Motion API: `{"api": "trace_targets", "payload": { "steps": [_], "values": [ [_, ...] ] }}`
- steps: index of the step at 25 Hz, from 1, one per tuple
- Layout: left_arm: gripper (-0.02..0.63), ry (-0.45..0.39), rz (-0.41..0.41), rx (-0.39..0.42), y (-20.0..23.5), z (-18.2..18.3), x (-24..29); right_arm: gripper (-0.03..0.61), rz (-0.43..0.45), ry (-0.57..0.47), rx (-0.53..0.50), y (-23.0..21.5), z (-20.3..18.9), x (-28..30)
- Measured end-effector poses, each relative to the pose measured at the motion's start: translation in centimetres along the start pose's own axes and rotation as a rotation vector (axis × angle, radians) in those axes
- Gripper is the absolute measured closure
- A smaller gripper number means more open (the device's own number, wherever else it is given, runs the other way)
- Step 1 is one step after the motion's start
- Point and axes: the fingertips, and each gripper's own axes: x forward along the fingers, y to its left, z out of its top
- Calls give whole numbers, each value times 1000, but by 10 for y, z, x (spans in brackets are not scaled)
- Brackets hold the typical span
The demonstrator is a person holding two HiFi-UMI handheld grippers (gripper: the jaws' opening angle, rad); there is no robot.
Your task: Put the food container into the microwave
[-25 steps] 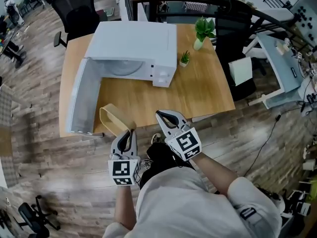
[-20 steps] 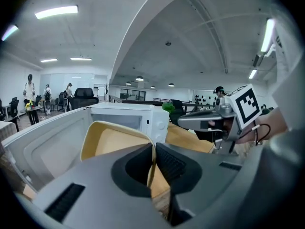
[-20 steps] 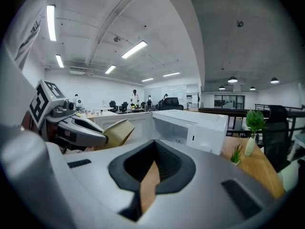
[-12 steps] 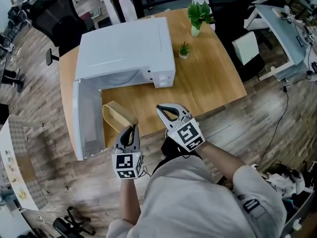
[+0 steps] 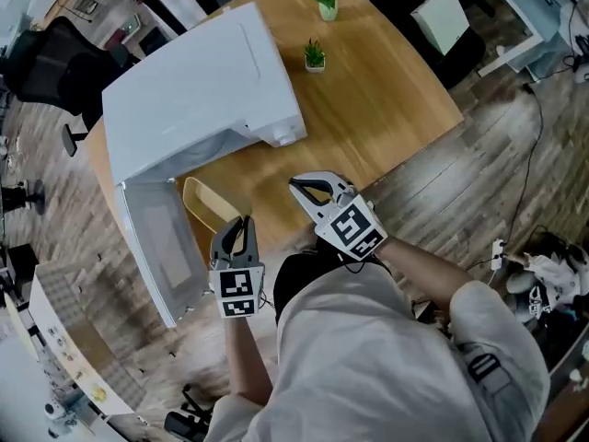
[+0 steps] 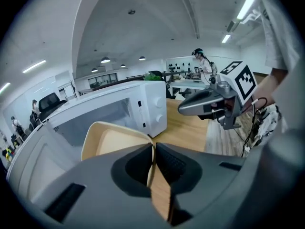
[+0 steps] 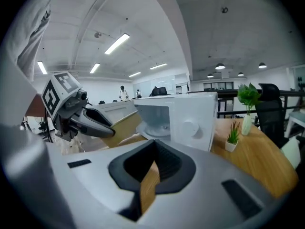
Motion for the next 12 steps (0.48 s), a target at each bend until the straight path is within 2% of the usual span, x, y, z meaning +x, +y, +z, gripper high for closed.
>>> {"api": "trace_targets", "payload": {
  "steps": [5, 12],
  "values": [
    [578, 59, -59, 127, -1, -3, 22, 574, -48, 21, 54, -8, -17, 7],
    [578, 104, -146, 195, 8, -4, 44, 574, -145, 27, 121, -17, -25, 11]
  ]
}}
